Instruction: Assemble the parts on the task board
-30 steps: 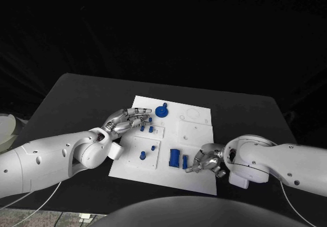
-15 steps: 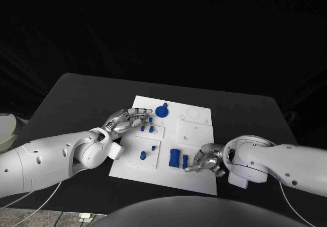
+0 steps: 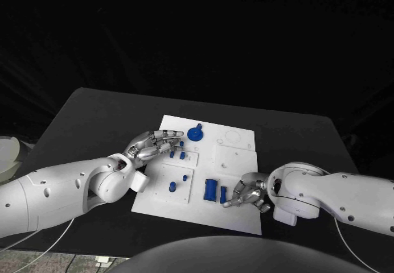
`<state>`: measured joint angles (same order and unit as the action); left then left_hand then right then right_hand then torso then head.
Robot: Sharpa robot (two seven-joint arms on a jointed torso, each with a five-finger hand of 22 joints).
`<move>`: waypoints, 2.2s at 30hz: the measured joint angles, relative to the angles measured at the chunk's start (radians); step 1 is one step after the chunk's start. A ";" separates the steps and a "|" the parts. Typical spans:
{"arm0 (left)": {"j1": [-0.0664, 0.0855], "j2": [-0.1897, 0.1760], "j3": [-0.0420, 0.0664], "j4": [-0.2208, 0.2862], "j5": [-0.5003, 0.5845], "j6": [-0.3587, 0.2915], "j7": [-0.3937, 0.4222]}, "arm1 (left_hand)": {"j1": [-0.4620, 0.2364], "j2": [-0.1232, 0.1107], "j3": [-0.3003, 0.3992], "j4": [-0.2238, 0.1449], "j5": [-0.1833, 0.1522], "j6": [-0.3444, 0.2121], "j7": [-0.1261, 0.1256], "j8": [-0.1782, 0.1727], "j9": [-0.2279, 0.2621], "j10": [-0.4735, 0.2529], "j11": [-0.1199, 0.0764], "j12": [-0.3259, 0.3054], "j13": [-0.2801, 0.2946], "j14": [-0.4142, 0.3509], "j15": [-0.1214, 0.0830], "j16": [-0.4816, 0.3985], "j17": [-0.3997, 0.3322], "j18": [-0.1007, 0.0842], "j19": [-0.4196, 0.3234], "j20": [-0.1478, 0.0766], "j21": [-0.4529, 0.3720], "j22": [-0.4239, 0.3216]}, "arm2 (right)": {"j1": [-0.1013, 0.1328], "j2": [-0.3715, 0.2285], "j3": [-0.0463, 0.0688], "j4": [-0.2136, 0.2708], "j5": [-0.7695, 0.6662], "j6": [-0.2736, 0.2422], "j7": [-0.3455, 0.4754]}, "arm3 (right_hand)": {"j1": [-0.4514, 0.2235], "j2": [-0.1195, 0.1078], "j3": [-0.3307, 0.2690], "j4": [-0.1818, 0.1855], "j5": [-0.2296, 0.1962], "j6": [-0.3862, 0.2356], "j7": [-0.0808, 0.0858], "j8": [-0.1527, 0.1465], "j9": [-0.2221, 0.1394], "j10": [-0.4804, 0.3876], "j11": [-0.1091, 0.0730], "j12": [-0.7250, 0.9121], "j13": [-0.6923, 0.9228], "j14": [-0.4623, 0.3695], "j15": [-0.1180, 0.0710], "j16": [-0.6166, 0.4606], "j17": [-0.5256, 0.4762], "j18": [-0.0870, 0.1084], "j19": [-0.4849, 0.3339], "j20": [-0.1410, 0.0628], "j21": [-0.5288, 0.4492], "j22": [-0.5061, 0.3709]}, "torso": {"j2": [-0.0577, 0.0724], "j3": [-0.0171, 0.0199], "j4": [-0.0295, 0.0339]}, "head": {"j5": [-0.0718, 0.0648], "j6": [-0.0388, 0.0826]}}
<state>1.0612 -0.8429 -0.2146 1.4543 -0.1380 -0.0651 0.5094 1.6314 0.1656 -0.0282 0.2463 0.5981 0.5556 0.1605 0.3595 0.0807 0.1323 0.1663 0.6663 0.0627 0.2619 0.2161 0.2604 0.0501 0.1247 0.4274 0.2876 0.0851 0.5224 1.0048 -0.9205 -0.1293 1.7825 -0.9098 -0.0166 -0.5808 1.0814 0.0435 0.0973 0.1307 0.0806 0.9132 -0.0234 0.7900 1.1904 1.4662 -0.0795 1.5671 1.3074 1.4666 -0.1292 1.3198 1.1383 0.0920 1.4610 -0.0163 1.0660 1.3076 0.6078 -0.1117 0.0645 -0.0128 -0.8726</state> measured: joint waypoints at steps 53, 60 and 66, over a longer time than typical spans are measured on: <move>0.002 0.003 0.006 -0.010 -0.161 -0.165 0.161 | -0.236 -0.026 -0.132 0.045 -0.150 0.095 -0.060 -0.106 -0.006 -0.004 -0.091 -0.166 -0.012 -0.218 -0.149 -0.192 -0.034 0.024 -0.328 -0.137 -0.047 -0.277 | 0.059 -0.052 -0.001 -0.174 0.697 0.011 0.731 | -0.095 0.012 -0.302 0.165 -0.009 -0.474 0.021 -0.636 -0.655 -1.244 0.169 -1.461 -0.961 -1.274 0.269 -1.274 -1.061 -0.016 -1.316 0.251 -1.037 -0.993 | -0.076 -0.0109 -0.0282 | 0.018 0.000; 0.001 0.003 0.005 -0.011 -0.177 -0.200 0.167 | -0.344 -0.031 -0.224 0.046 -0.305 -0.041 -0.150 -0.248 -0.022 -0.057 -0.189 -0.358 -0.025 -0.264 -0.141 -0.257 -0.049 0.024 -0.422 -0.028 -0.076 -0.487 | 0.019 -0.031 -0.002 -0.195 0.662 -0.108 0.936 | -0.064 -0.058 -0.240 0.165 -0.014 -0.743 -0.192 -0.734 -0.947 -1.462 -0.040 -1.561 -1.279 -1.468 0.190 -1.317 -1.136 -0.016 -1.462 0.200 -1.062 -1.303 | -0.070 -0.0015 -0.0277 | 0.023 0.000; -0.001 0.001 0.004 -0.011 -0.202 -0.219 0.169 | -0.356 -0.034 -0.232 0.047 -0.344 -0.148 -0.185 -0.312 -0.037 -0.079 -0.218 -0.437 -0.031 -0.263 -0.141 -0.257 -0.049 0.024 -0.423 -0.027 -0.076 -0.501 | -0.007 -0.008 -0.003 -0.218 0.619 -0.156 1.044 | -0.045 -0.081 -0.226 0.166 -0.001 -0.778 -0.241 -0.732 -1.009 -1.467 -0.066 -1.564 -1.306 -1.466 0.166 -1.317 -1.137 0.024 -1.460 0.165 -1.062 -1.306 | -0.067 0.0017 -0.0358 | 0.027 0.000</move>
<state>1.0603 -0.8420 -0.2109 1.4428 -0.3401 -0.2839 0.6780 1.2758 0.1314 -0.2601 0.2931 0.2543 0.4073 -0.0248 0.0472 0.0439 0.0533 -0.0516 0.2295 0.0314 -0.0015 0.0750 0.0035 0.0009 0.1484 0.0040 0.2611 0.0095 0.0219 0.9978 -0.9287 -0.1321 1.5643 -0.2911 -0.1730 0.4633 1.0369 -0.0375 -0.1289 0.2967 0.0795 0.1354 -0.2647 0.0581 0.1819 -0.0006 -0.1456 0.0036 0.0018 0.0004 0.0365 0.0029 0.0011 0.1164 0.0013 0.1491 0.0036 0.0011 0.5408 -0.1100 0.0288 0.0143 -0.8726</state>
